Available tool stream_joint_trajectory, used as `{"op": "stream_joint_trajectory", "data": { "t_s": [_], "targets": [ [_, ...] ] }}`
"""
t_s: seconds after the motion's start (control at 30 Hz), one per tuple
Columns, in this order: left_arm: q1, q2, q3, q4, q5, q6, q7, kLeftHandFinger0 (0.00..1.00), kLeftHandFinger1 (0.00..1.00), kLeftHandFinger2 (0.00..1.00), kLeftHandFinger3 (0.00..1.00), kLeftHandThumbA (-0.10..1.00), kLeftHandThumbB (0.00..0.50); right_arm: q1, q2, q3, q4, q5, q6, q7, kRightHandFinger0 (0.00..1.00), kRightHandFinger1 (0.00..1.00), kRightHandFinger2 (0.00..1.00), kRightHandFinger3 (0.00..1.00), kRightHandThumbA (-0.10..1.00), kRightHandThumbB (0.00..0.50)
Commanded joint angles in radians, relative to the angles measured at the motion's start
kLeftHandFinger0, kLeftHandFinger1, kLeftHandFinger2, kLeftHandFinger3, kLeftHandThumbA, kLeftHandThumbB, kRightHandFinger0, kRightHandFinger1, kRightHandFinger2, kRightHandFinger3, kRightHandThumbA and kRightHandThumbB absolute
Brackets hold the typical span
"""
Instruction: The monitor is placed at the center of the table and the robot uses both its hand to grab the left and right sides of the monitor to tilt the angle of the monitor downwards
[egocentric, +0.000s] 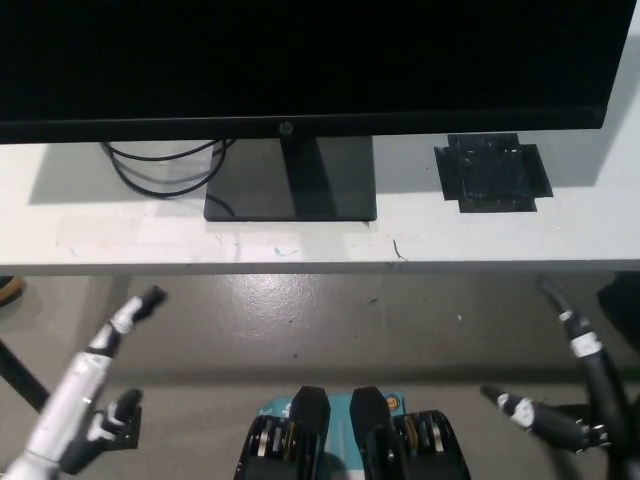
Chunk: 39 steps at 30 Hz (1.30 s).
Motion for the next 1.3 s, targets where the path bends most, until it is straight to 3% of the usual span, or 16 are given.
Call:
{"op": "stream_joint_trajectory", "data": {
  "t_s": [0.0,0.1,0.2,0.3,0.4,0.47,0.57,0.83,0.87,0.9,1.0,1.03,1.07,1.2,1.23,1.27],
  "targets": [
    [-0.008,0.029,0.061,-0.066,-0.03,0.031,0.005,1.0,1.0,1.0,1.0,1.0,0.417,-0.025,-0.027,-0.063,-0.054,0.01,-0.048,0.02,1.0,1.0,1.0,1.0,1.0,0.437],
    [-0.014,0.043,0.102,-0.082,-0.08,0.059,-0.007,1.0,1.0,1.0,1.0,1.0,0.449,-0.034,-0.037,-0.109,-0.057,0.024,-0.048,0.02,1.0,1.0,1.0,1.0,1.0,0.428],
    [-0.021,0.031,0.15,-0.081,-0.021,0.071,0.019,1.0,1.0,1.0,1.0,1.0,0.476,-0.046,-0.041,-0.138,-0.053,0.029,-0.048,0.02,1.0,1.0,1.0,1.0,1.0,0.425],
    [-0.031,0.026,0.194,-0.089,-0.012,0.084,0.031,1.0,1.0,1.0,1.0,1.0,0.455,-0.069,-0.039,-0.173,-0.036,0.058,-0.048,0.022,1.0,1.0,1.0,1.0,1.0,0.458],
    [-0.044,0.052,0.229,-0.073,-0.06,0.079,0.011,1.0,1.0,1.0,1.0,1.0,0.426,-0.096,-0.035,-0.208,-0.025,0.075,-0.048,0.036,1.0,1.0,1.0,1.0,1.0,0.461],
    [-0.064,0.079,0.258,-0.034,-0.092,0.066,0.005,1.0,1.0,1.0,1.0,1.0,0.406,-0.12,-0.042,-0.235,-0.009,0.099,-0.048,0.053,1.0,1.0,1.0,1.0,1.0,0.441],
    [-0.103,0.098,0.316,0.002,-0.079,0.086,0.027,1.0,1.0,1.0,1.0,1.0,0.439,-0.166,-0.057,-0.269,0.011,0.127,-0.048,0.087,1.0,1.0,1.0,1.0,1.0,0.41],
    [-0.144,0.131,0.371,0.038,-0.106,0.101,0.009,1.0,1.0,1.0,1.0,1.0,0.461,-0.212,-0.052,-0.316,0.024,0.13,-0.04,0.124,1.0,1.0,1.0,1.0,1.0,0.416],
    [-0.154,0.148,0.387,0.051,-0.124,0.103,0.007,1.0,1.0,1.0,1.0,1.0,0.426,-0.234,-0.06,-0.322,0.042,0.151,-0.04,0.139,1.0,1.0,1.0,1.0,1.0,0.385],
    [-0.168,0.18,0.415,0.072,-0.147,0.117,0.007,1.0,1.0,1.0,1.0,1.0,0.424,-0.269,-0.078,-0.33,0.072,0.186,-0.037,0.16,1.0,1.0,1.0,1.0,1.0,0.356],
    [-0.174,0.187,0.426,0.075,-0.145,0.136,0.005,1.0,1.0,1.0,1.0,1.0,0.427,-0.278,-0.079,-0.341,0.083,0.193,-0.036,0.176,1.0,1.0,1.0,1.0,1.0,0.346],
    [-0.199,0.214,0.444,0.117,-0.155,0.158,0.006,1.0,1.0,1.0,1.0,1.0,0.485,-0.31,-0.102,-0.348,0.1,0.2,-0.012,0.194,1.0,1.0,1.0,1.0,1.0,0.407],
    [-0.237,0.255,0.47,0.18,-0.171,0.189,0.009,1.0,1.0,1.0,1.0,1.0,0.499,-0.357,-0.137,-0.357,0.124,0.209,0.024,0.218,1.0,1.0,1.0,1.0,1.0,0.431],
    [-0.268,0.29,0.476,0.228,-0.154,0.188,0.0,1.0,1.0,1.0,1.0,1.0,0.5,-0.407,-0.165,-0.354,0.168,0.214,0.03,0.259,1.0,1.0,1.0,1.0,1.0,0.412],
    [-0.278,0.31,0.472,0.217,-0.165,0.239,-0.015,1.0,1.0,1.0,1.0,1.0,0.498,-0.44,-0.19,-0.342,0.183,0.206,0.067,0.291,1.0,1.0,1.0,1.0,1.0,0.463],
    [-0.278,0.311,0.471,0.217,-0.166,0.24,-0.014,1.0,1.0,1.0,1.0,1.0,0.5,-0.441,-0.19,-0.342,0.184,0.207,0.067,0.293,1.0,1.0,1.0,1.0,1.0,0.466]
  ]
}}
